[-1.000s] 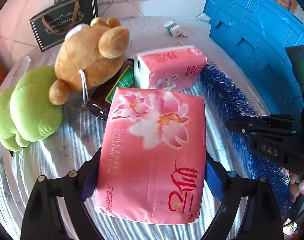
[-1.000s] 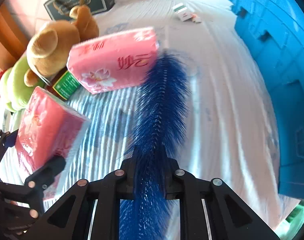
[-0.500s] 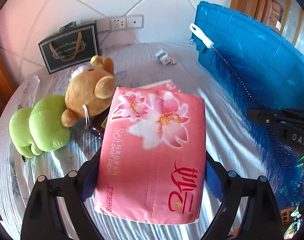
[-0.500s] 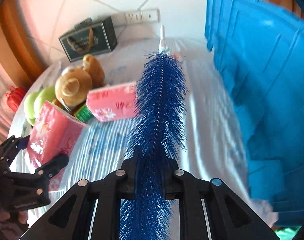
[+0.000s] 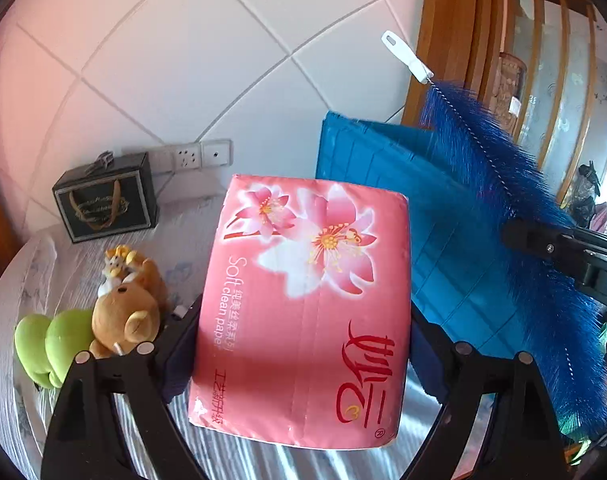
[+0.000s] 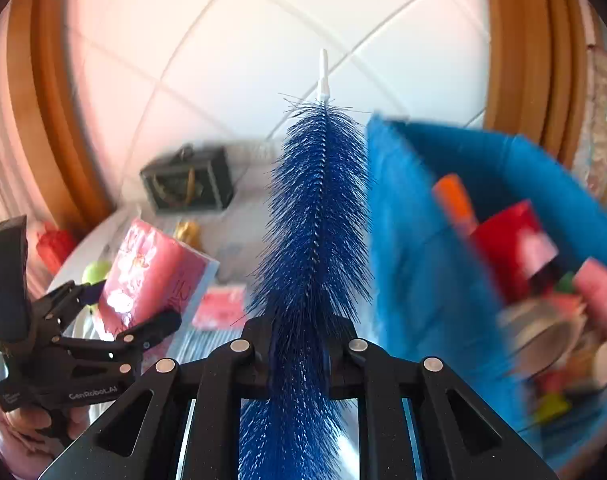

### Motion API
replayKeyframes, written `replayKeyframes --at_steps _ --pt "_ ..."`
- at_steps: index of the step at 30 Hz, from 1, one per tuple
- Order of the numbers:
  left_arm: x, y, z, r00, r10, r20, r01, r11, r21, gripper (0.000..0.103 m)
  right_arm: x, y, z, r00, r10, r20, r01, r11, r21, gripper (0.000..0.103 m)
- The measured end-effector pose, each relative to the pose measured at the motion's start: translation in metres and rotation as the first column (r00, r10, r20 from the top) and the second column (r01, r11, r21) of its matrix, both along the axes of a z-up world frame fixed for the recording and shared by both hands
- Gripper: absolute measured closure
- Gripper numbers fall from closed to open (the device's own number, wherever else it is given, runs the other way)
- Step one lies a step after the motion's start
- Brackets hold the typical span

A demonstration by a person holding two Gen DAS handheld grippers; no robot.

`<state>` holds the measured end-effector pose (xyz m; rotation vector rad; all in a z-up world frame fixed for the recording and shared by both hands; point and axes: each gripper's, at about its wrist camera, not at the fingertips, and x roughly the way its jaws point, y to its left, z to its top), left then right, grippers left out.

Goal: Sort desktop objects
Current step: 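Lift the tissue pack and feather duster and carry both to the crate, then open both tools inside the crate to drop the tissue pack and duster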

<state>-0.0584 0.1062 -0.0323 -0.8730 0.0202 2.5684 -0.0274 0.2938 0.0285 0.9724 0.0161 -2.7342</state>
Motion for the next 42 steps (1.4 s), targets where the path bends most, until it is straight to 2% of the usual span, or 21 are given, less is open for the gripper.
replayKeyframes --at_steps 3,7,10,14,21,28,31,34,35,37,38,39,42 --pt "0.005 0.037 0.031 0.997 -0.030 -0.073 0.030 1.000 0.005 0.014 0.002 0.033 0.030 0.997 -0.040 -0.060 0.041 0.999 0.015 0.088" --pt "0.009 0.091 0.058 0.989 -0.082 -0.126 0.084 0.996 0.010 0.014 0.002 0.086 0.063 0.985 -0.110 -0.134 0.115 0.993 0.025 0.087" --pt "0.011 0.133 0.071 0.984 -0.121 -0.133 0.125 0.992 0.024 0.014 0.002 0.125 0.078 0.973 -0.160 -0.169 0.169 0.985 0.040 0.087" --pt "0.009 0.188 0.077 0.978 -0.168 -0.121 0.170 0.985 0.005 0.013 -0.007 0.179 0.089 0.955 -0.228 -0.188 0.246 0.966 0.076 0.087" --pt "0.009 0.263 0.073 0.972 -0.227 -0.058 0.223 0.972 -0.069 0.013 -0.032 0.253 0.075 0.942 -0.307 -0.139 0.320 0.943 0.086 0.087" --pt "0.004 0.290 0.058 0.977 -0.215 0.010 0.215 0.970 -0.111 0.011 -0.053 0.287 0.046 0.951 -0.309 -0.030 0.310 0.948 0.065 0.085" --pt "0.006 0.294 0.055 0.982 -0.190 0.009 0.189 0.973 -0.133 0.011 -0.059 0.294 0.032 0.952 -0.307 -0.004 0.307 0.950 0.065 0.081" --pt "0.010 0.297 0.062 0.984 -0.175 -0.018 0.170 0.974 -0.147 0.010 -0.063 0.299 0.027 0.951 -0.308 -0.001 0.308 0.949 0.069 0.073" --pt "0.012 0.298 0.064 0.984 -0.175 -0.029 0.169 0.974 -0.151 0.009 -0.064 0.300 0.025 0.950 -0.311 0.001 0.311 0.948 0.070 0.067" --pt "0.015 0.298 0.067 0.985 -0.169 -0.044 0.160 0.974 -0.160 0.009 -0.063 0.301 0.025 0.949 -0.315 0.001 0.314 0.948 0.060 0.045" --pt "0.015 0.297 0.067 0.984 -0.170 -0.048 0.160 0.974 -0.160 0.009 -0.061 0.303 0.025 0.950 -0.312 -0.001 0.312 0.949 0.054 0.030" --pt "0.016 0.297 0.067 0.984 -0.170 -0.053 0.159 0.974 -0.163 0.009 -0.059 0.305 0.025 0.951 -0.310 -0.011 0.310 0.949 0.050 0.021" --pt "0.021 0.294 0.069 0.982 -0.159 -0.097 0.140 0.974 -0.179 0.009 -0.047 0.305 0.032 0.948 -0.317 -0.037 0.318 0.947 0.051 0.006"
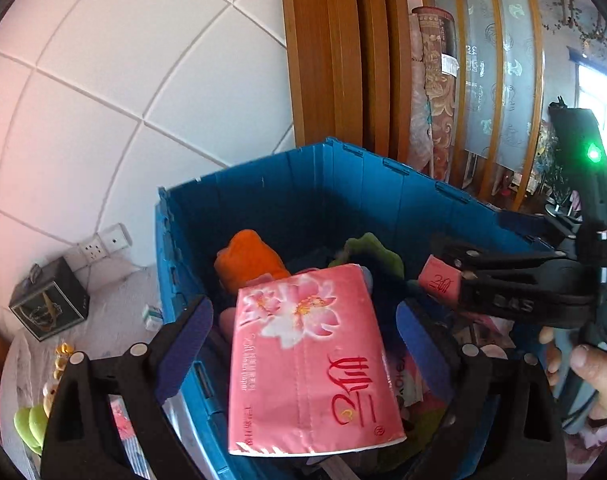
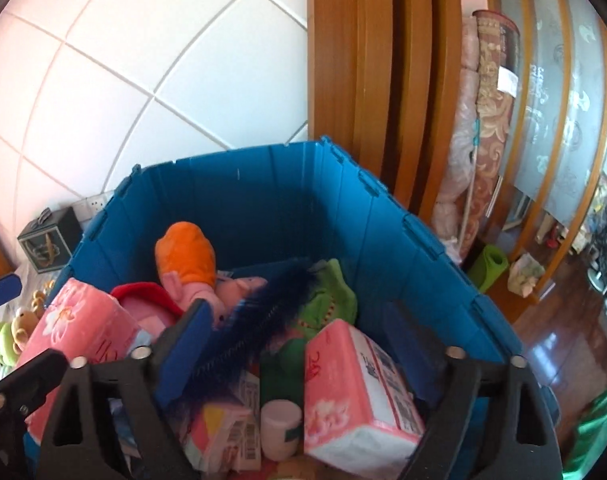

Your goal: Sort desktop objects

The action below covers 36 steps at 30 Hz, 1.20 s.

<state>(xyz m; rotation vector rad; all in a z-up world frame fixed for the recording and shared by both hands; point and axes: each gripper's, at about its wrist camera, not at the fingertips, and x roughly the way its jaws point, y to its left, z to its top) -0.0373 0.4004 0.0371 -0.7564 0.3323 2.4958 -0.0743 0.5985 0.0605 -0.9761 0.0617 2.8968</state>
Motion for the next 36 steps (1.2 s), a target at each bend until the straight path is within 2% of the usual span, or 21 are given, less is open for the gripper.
replayKeyframes --at_steps 2,9,14,18,25,36 --pt "0.005 -0.005 0.002 1.000 0.013 -0.026 -0.013 1.000 0.008 0.009 0.010 -0.001 0.004 1.000 -0.005 -0.019 0.005 1.000 0.007 0.000" --pt "0.028 -0.035 0.008 0.995 0.017 -0.095 -0.010 0.997 0.078 0.009 0.054 -0.015 0.011 0.998 -0.024 -0.060 0.026 0.999 0.041 0.000" --pt "0.035 -0.046 0.005 0.998 0.008 -0.056 -0.002 0.994 0.109 0.009 0.084 -0.030 0.008 0.996 -0.023 -0.086 0.026 0.999 0.030 0.000" --pt "0.039 -0.051 0.001 0.999 0.018 -0.045 -0.013 0.995 0.099 0.009 0.097 -0.038 0.002 0.995 -0.056 -0.088 0.060 0.997 0.038 0.000" --pt "0.048 -0.054 0.000 0.999 0.015 -0.045 -0.010 0.995 0.101 0.009 0.101 -0.039 -0.009 0.993 -0.107 -0.058 0.110 0.993 0.039 0.000" --pt "0.052 -0.050 0.000 0.999 0.000 -0.035 0.003 0.995 0.100 0.009 0.107 -0.042 -0.011 0.990 -0.120 -0.071 0.126 0.989 0.075 0.000"
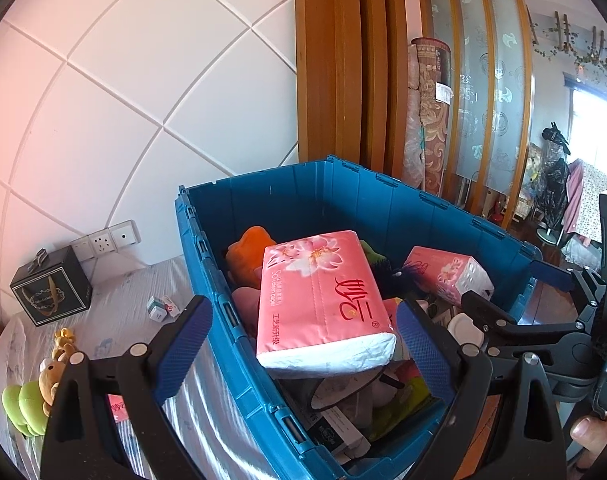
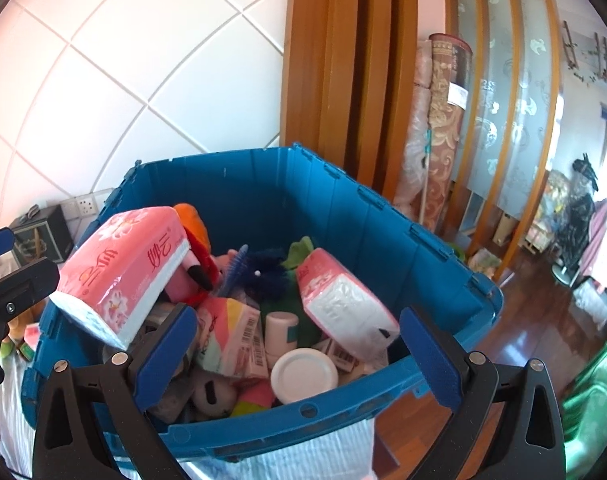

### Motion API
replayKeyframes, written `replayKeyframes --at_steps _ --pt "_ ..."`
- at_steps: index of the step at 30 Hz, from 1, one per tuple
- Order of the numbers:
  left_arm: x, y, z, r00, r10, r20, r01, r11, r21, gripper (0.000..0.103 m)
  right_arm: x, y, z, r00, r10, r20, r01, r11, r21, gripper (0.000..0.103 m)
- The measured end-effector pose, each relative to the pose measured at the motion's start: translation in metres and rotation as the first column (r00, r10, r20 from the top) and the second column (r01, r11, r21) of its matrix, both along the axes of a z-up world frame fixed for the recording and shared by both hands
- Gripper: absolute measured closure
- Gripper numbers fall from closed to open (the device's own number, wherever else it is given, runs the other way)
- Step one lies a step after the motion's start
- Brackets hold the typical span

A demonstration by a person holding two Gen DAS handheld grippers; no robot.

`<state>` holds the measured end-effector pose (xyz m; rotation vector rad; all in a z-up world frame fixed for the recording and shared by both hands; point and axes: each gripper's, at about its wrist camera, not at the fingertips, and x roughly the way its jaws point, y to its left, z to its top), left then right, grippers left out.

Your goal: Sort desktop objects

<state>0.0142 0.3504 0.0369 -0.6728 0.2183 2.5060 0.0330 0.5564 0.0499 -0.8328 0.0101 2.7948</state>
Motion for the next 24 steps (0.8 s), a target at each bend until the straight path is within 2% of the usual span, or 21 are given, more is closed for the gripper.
replayKeyframes --at_steps 13,24 --pt "0.0009 0.0016 -0.0033 1.000 -0.002 0.015 0.002 1.000 -0.007 0.009 0.0006 0.0054 -0.0008 1.000 -0.011 0.004 0.011 1.000 -0.004 0.000" --pt "0.0020 -0.0010 -0.0029 1.000 0.000 0.015 0.000 1.000 0.016 0.009 0.0003 0.0064 -0.0013 1.000 -0.014 0.008 0.014 1.000 -0.006 0.000"
